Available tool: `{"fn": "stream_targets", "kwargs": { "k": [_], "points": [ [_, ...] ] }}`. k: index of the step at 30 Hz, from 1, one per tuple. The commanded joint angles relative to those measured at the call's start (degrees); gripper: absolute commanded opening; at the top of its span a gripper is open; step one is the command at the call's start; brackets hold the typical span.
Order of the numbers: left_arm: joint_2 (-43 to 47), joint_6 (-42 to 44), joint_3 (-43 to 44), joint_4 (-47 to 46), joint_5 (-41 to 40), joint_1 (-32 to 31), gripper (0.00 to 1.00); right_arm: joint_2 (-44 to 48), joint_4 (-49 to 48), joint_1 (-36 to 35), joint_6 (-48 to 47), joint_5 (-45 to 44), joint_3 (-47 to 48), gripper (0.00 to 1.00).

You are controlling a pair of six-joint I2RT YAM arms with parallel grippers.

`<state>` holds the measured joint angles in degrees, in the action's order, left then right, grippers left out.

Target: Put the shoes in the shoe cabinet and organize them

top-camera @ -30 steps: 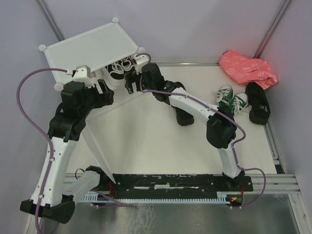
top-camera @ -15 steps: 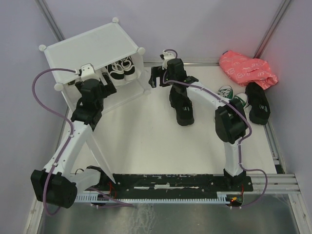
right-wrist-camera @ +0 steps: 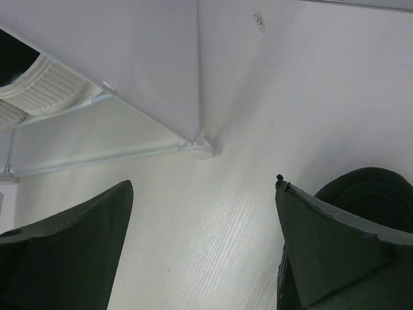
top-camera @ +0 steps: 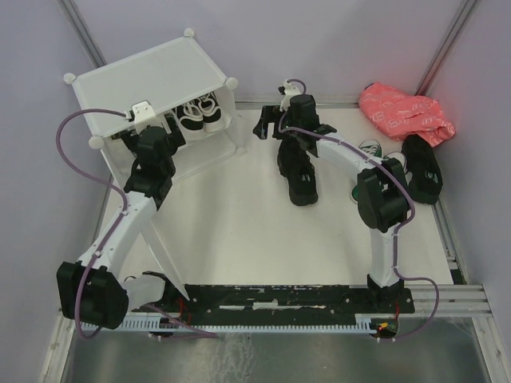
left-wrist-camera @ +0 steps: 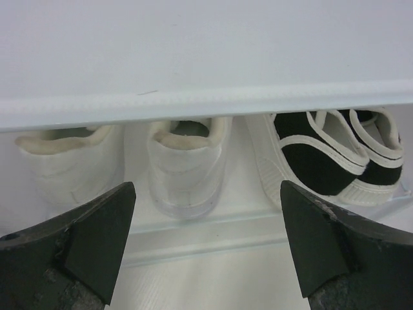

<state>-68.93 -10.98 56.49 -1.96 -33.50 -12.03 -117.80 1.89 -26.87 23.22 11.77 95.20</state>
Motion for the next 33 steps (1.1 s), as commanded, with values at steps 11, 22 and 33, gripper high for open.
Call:
{"fn": "stream_targets", "kwargs": {
  "k": [11,22,33],
  "points": [
    [-8.3,5.6,3.1,-9.0,-1.8,5.6,0.99,2.1,-6.5,0.9,2.9,2.6,-2.4,0.99],
    [-18.7,9.0,5.2,-14.5,2.2,7.7,1.00,2.3,-8.5,2.9,3.4,4.8,-5.5,0.99],
    [-22.4,8.5,6.3,-12.8,4.0,9.1,0.18,3.4,-10.2,3.8,3.8,5.8,-8.1,0.99]
  ]
}}
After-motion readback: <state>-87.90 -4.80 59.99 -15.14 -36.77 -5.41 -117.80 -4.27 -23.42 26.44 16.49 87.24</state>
